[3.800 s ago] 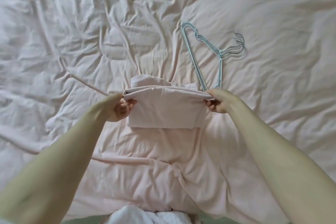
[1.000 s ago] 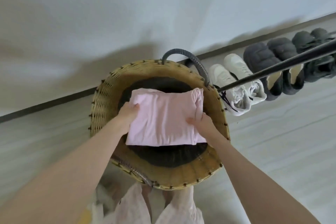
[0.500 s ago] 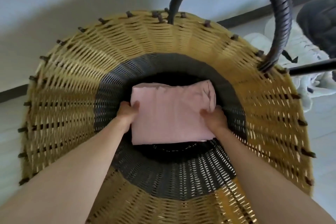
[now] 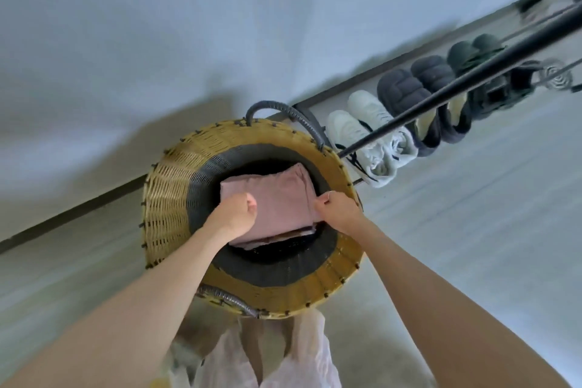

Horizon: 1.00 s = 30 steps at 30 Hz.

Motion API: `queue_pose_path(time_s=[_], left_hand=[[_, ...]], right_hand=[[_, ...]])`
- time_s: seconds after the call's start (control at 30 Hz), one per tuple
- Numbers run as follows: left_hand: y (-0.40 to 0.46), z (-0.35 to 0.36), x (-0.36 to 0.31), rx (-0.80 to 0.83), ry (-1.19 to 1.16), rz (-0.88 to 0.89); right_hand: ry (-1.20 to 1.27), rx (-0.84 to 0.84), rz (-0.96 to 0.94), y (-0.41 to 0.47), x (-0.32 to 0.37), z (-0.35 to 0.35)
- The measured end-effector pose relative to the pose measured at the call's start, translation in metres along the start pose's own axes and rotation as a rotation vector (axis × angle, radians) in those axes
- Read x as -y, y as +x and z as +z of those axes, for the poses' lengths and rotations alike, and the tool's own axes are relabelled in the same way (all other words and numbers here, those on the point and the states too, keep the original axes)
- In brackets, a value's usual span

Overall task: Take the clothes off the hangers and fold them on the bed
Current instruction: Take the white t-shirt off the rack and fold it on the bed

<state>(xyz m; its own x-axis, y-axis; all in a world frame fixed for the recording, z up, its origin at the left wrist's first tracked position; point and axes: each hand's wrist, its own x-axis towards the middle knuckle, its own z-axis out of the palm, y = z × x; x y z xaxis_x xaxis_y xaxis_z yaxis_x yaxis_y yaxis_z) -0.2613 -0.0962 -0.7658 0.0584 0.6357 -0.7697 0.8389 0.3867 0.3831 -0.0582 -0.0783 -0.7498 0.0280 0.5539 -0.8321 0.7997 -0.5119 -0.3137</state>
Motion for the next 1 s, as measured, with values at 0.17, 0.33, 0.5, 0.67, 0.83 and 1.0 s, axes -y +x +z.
queue_pose_path(time_s=[0.17, 0.33, 0.5, 0.67, 0.83, 1.0], left_hand=[[-0.091, -0.037, -0.073, 0.001, 0.104, 0.218], [-0.17, -0.065, -0.145, -0.013, 0.151, 0.357], [-0.245, -0.078, -0.227, -0.104, 0.134, 0.485], [-0.31, -0.083, -0.319, -0.257, 0.122, 0.625], [-0.37, -0.098, -0.407, -0.352, 0.1, 0.792], [-0.416, -0.13, -0.484, -0.439, 0.089, 0.929]], right_hand=[[0.013, -0.04, -0.067, -0.116, 0.003, -0.058], [-0.007, -0.04, -0.05, -0.216, -0.01, -0.117], [0.037, -0.133, -0.11, -0.314, -0.043, -0.194], [0.021, -0.284, -0.166, -0.4, -0.072, -0.277], [0.067, -0.417, -0.256, -0.479, -0.09, -0.348], [0.095, -0.531, -0.33, -0.535, -0.1, -0.412]])
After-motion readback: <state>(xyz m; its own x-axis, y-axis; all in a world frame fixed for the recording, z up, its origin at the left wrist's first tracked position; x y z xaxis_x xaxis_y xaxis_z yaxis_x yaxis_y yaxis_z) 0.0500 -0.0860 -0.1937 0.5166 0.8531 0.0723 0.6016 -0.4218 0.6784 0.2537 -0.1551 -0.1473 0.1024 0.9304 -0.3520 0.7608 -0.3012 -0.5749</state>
